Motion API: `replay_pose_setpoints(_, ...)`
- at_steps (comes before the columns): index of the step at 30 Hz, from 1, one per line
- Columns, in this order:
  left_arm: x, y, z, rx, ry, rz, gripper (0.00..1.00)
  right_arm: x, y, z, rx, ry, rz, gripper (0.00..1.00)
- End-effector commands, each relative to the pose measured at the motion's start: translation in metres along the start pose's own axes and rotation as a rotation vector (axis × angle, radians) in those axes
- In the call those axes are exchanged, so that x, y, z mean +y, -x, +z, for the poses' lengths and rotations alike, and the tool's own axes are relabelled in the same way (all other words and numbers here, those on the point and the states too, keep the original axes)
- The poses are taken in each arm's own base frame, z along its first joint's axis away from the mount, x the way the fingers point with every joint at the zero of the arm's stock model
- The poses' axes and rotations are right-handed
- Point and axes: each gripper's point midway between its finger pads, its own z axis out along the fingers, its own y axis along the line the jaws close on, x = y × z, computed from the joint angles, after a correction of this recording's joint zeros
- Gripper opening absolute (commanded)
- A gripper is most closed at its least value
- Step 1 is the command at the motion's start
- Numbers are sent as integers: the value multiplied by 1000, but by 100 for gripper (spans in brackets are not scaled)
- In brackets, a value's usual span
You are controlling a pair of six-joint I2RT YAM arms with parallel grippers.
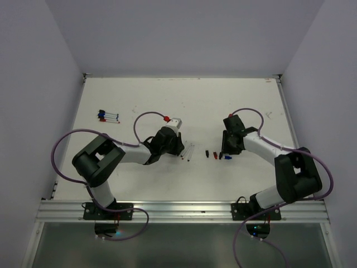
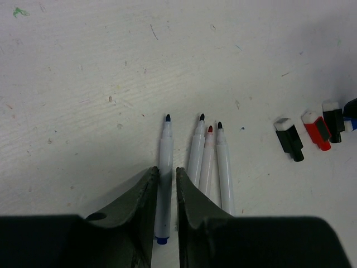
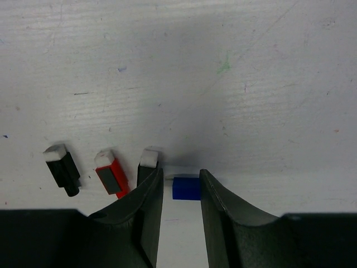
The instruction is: Open the pen caps
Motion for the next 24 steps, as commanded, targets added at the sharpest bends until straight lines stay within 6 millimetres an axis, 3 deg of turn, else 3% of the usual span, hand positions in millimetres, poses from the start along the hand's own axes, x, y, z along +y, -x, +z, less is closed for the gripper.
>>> replay_pose_setpoints(1,20,-47,-8,136,56,-4,23,5,12,-9,-55,37,13,36)
replay_pose_setpoints(5,21,-44,-11,125,65,0,25,8,25,-19,-98,46,18,37)
replay_pose_setpoints(9,16,-29,-16,91,58,14,28,7,40,-33,-141,33,18,37)
replay_pose_setpoints(13,12,-15,-20,67,60,28,35,9,56,-50,-190,43,13,44)
replay_pose_setpoints(20,7,5,-36,21,67,26,41,14,79,-81,-267,73,11,71)
replay_pose_setpoints(22,12,17,-44,-10,103,7,46,17,85,-88,-286,83,8,78)
replay_pose_setpoints(24,20,41,-57,-73,174,-24,56,20,88,-93,-289,95,6,85)
